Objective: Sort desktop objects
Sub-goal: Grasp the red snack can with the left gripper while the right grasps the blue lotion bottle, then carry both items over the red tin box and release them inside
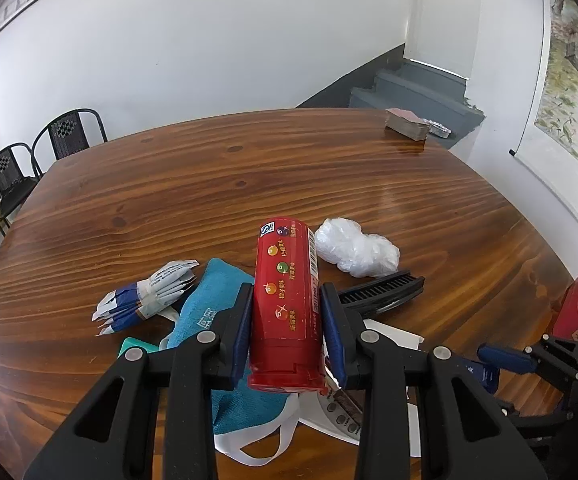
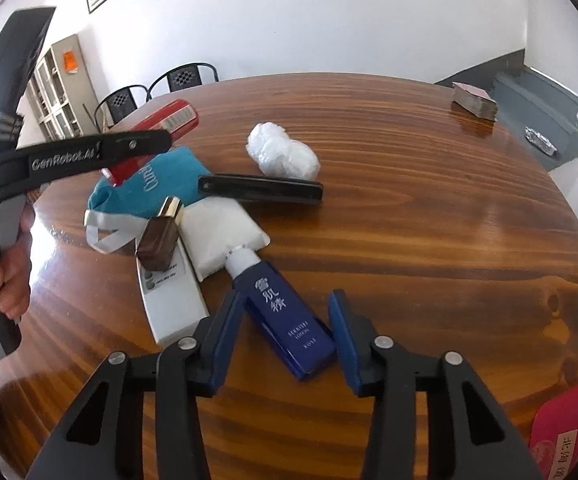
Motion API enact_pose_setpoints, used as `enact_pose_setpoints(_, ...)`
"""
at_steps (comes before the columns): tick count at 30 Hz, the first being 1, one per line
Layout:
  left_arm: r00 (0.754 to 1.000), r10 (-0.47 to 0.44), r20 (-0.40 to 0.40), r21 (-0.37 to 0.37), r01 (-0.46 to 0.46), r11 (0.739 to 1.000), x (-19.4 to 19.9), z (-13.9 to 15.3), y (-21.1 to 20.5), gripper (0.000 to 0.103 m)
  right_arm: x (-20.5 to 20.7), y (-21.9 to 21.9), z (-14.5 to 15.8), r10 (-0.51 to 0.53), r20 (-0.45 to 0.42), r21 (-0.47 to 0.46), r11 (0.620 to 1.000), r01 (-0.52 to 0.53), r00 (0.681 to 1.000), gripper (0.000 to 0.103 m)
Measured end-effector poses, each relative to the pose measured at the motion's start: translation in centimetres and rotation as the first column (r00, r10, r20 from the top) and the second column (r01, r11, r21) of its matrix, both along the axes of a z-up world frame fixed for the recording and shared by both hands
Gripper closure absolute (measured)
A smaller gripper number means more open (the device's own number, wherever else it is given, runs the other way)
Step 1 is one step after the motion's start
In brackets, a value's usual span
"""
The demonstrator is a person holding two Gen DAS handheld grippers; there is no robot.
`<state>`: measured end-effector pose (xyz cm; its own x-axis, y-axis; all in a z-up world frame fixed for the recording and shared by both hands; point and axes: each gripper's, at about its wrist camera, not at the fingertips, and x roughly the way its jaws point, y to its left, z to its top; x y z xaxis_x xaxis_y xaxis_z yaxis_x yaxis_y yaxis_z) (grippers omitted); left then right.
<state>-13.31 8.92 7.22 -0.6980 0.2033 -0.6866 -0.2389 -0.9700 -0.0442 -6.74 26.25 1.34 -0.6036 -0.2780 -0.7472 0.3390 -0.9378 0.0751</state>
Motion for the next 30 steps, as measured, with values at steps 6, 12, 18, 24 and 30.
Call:
enact_pose_setpoints(6,1.0,-0.003,0.003,0.004,0.003,1.0,0.3,0.1,0.1,0.068,0.1,-0.9,-0.4,0.016,0.006,0.047,0.999,-0.016,1.0,0.056)
enact_pose_setpoints(12,1.0,-0.012,-0.02,0.014,0.012,1.0,1.0,1.0,0.3,0.068,-0.2,-1.5,-0.8,0.003,0.014,0.086,0.996,-0.005,1.0,0.066)
enact_pose_setpoints(18,0.999,-0.02,-0.03,0.023,0.021,1.0,1.9,1.6,0.5,0.068,0.6,-0.9,-0.5,-0.033,0.019,0.038,0.999,0.033,0.999,0.071)
enact_pose_setpoints(24,0.998,-0.043,-0.043,0.03,0.044,0.999,3.0,2.1,1.4,0.068,3.2,1.3,2.0,-0.118,-0.052,-0.041,0.992,0.116,0.992,0.071)
enact_pose_setpoints(30,0.995,-0.092,-0.047,0.028,0.094,0.995,4.6,2.3,3.9,0.068,6.7,5.0,4.5,-0.237,-0.113,-0.117,0.968,0.224,0.965,0.071)
